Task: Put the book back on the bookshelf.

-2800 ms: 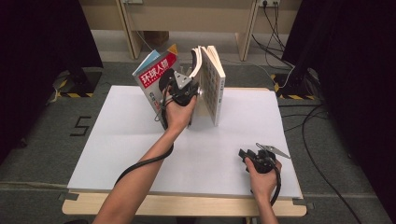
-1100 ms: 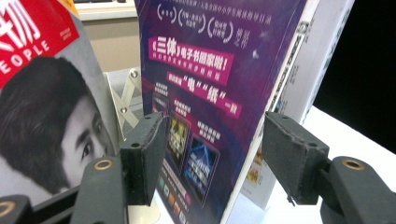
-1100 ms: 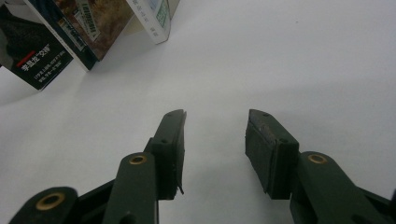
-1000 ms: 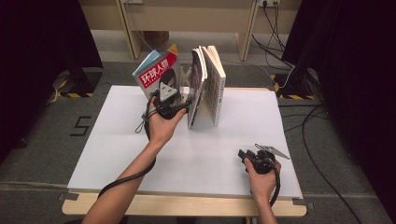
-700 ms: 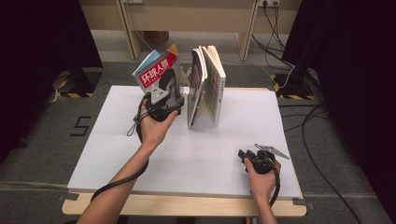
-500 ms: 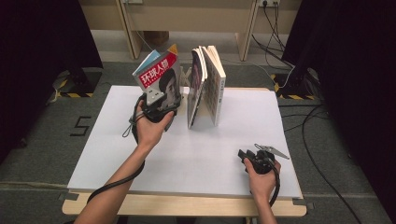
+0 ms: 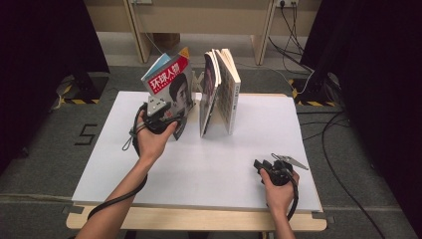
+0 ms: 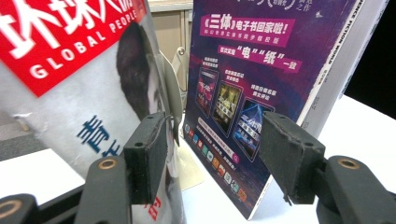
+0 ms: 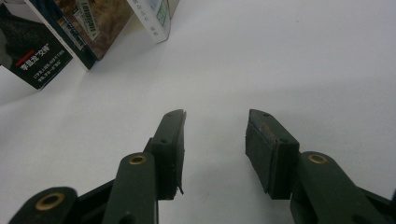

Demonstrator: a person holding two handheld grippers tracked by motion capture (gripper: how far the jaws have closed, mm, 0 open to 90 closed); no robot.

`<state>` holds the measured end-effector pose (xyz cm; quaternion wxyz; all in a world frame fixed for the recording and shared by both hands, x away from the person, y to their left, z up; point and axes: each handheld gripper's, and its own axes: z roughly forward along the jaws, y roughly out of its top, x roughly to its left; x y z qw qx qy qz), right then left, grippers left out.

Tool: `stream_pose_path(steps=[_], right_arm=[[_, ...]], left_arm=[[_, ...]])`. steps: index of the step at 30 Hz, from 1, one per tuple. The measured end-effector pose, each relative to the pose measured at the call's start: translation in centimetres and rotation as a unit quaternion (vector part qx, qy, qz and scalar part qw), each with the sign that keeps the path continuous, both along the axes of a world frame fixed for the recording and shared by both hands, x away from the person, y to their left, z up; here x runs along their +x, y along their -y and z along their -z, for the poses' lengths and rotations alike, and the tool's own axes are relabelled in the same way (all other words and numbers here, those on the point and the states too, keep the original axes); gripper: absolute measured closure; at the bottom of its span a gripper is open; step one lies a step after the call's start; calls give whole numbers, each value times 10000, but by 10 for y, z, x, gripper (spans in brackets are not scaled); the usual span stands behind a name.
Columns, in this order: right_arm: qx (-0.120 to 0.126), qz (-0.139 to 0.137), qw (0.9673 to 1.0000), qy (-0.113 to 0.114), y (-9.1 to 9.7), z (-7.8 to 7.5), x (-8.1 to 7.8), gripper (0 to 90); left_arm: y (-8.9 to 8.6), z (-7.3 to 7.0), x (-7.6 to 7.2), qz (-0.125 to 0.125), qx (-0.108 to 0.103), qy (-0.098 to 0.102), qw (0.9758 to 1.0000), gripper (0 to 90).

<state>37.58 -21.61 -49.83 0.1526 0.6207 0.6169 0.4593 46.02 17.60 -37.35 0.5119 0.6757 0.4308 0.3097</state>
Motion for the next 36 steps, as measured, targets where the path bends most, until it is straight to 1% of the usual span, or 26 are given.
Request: stream_pose_path(steps=[6, 8, 10, 11, 13, 15, 17, 21, 28, 36], right_arm=[[-1, 4, 10000, -7, 0, 0, 0, 577], [44, 33, 10000, -43, -1, 0, -1, 577], [-8, 0, 10000, 7, 0, 0, 0, 577], [45, 38, 10000, -45, -1, -1, -1, 577], [0, 14, 10000, -11, 0, 0, 0, 577], [40, 39, 10000, -43, -1, 0, -1, 577], [4, 32, 10000, -5, 0, 0, 0, 577], [-18, 19, 10000, -3, -1, 0, 0, 577], [-19, 33, 10000, -2, -1, 0, 0, 577], [-10, 41, 10000, -1, -1, 0, 0, 577]], left_arm=[[-9, 1, -3, -35, 12, 24, 10000, 418], [-11, 1, -4, -41, -4, 19, 10000, 419], [-15, 1, -5, -65, 10, 40, 10000, 419], [-17, 1, -6, -69, 9, 36, 10000, 419], [-20, 2, -7, -92, 40, 45, 9999, 419], [-24, 3, -8, -105, 39, 39, 9999, 419], [-28, 4, -10, -124, 66, 40, 9999, 419], [-36, 6, -13, -168, 87, 35, 9998, 419], [-48, 11, -18, -257, 101, 21, 9996, 419], [-58, 20, -21, -344, 105, -33, 9993, 418]])
